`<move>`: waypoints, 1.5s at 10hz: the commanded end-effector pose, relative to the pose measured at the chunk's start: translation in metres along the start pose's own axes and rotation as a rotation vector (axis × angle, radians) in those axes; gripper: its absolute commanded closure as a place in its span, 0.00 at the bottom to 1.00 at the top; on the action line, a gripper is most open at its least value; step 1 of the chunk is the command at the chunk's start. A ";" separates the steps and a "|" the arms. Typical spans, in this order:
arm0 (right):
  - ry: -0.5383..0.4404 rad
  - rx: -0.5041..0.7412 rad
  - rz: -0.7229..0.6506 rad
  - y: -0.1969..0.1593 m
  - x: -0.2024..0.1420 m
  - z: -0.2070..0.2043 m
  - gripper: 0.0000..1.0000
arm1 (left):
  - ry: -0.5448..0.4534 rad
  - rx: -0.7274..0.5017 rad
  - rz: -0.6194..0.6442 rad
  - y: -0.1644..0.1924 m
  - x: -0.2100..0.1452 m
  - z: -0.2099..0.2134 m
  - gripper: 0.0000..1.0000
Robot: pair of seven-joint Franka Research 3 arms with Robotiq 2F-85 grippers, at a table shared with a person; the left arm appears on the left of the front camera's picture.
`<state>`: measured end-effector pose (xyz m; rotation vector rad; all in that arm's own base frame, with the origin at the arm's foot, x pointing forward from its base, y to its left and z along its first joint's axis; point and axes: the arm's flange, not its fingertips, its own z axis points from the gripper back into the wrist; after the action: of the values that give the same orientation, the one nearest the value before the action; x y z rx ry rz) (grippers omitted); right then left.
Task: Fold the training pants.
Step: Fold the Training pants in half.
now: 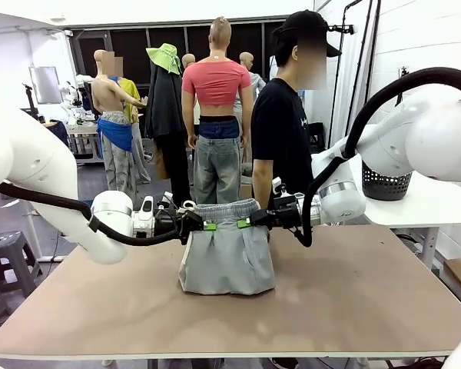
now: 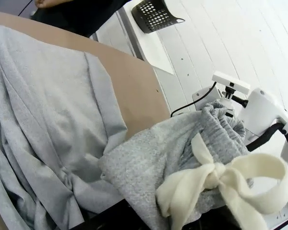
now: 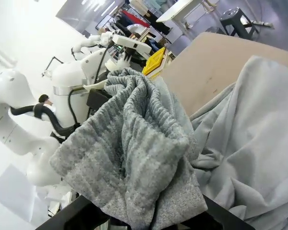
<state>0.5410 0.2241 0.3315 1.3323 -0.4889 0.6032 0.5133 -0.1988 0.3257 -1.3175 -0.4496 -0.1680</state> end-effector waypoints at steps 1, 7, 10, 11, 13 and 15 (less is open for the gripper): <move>-0.042 -0.039 -0.085 -0.024 0.009 -0.012 1.00 | 0.012 0.076 0.077 0.009 0.024 -0.015 1.00; -0.050 -0.106 -0.269 -0.071 0.012 -0.017 1.00 | 0.020 0.139 0.264 0.039 0.053 -0.016 1.00; -0.037 -0.120 -0.262 -0.089 0.016 -0.007 1.00 | 0.056 0.132 0.255 0.050 0.060 -0.019 1.00; -0.030 -0.124 -0.266 -0.095 0.018 -0.007 1.00 | 0.056 0.130 0.256 0.056 0.062 -0.022 1.00; -0.021 -0.114 -0.245 -0.091 0.018 -0.007 1.00 | 0.047 0.087 0.189 0.057 0.063 -0.024 1.00; -0.047 -0.100 -0.249 -0.088 0.011 -0.011 1.00 | 0.042 0.125 0.239 0.054 0.053 -0.027 1.00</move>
<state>0.6081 0.2256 0.2707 1.2902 -0.3791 0.3427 0.5895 -0.2055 0.2912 -1.2403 -0.2593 0.0212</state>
